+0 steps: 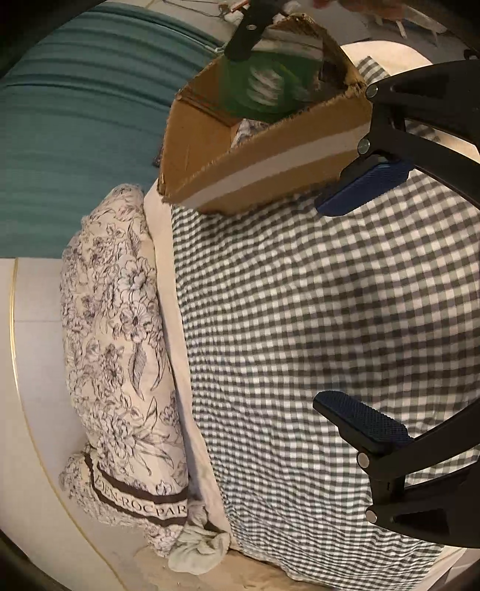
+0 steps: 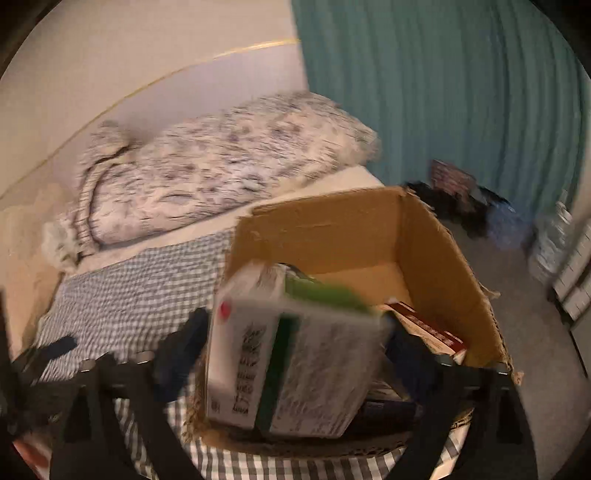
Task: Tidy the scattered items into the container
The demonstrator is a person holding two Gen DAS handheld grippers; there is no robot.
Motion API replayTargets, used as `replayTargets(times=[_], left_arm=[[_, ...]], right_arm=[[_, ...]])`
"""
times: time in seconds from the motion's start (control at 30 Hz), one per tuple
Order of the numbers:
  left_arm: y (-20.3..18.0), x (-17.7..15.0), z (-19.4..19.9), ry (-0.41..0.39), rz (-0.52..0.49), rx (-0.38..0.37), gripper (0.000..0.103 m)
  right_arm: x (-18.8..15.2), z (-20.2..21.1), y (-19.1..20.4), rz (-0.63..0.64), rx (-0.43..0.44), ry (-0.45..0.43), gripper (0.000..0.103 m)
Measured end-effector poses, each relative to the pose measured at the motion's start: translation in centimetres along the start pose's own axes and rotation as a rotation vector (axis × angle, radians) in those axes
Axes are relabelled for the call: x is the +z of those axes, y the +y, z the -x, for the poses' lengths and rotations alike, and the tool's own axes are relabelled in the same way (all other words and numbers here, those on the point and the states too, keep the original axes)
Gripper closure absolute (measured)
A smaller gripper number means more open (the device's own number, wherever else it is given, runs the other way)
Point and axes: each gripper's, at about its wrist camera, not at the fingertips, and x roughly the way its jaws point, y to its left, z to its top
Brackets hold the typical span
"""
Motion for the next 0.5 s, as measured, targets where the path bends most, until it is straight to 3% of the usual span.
replayTargets(times=[0.07, 0.17, 0.3, 0.4, 0.5], left_arm=[[0.4, -0.4, 0.6, -0.021, 0.008, 0.023, 0.005], [1.4, -1.3, 1.5, -0.039, 0.027, 0.041, 0.000], [3.2, -3.1, 2.8, -0.073, 0.077, 0.069, 0.000], [4.5, -4.3, 3.3, -0.081, 0.112, 0.092, 0.000], [5.7, -5.5, 3.6, -0.077, 0.123, 0.123, 0.000]], right_arm=[[0.0, 0.2, -0.2, -0.033, -0.041, -0.004, 0.000], [-0.7, 2.0, 0.3, -0.058, 0.015, -0.054, 0.000], [-3.1, 4.6, 3.0, 0.006, 0.035, -0.128, 0.000], [-5.7, 6.3, 5.5, 0.069, 0.003, -0.189, 0.000], [-7.5, 6.6, 8.1, 0.109, -0.003, -0.203, 0.000]])
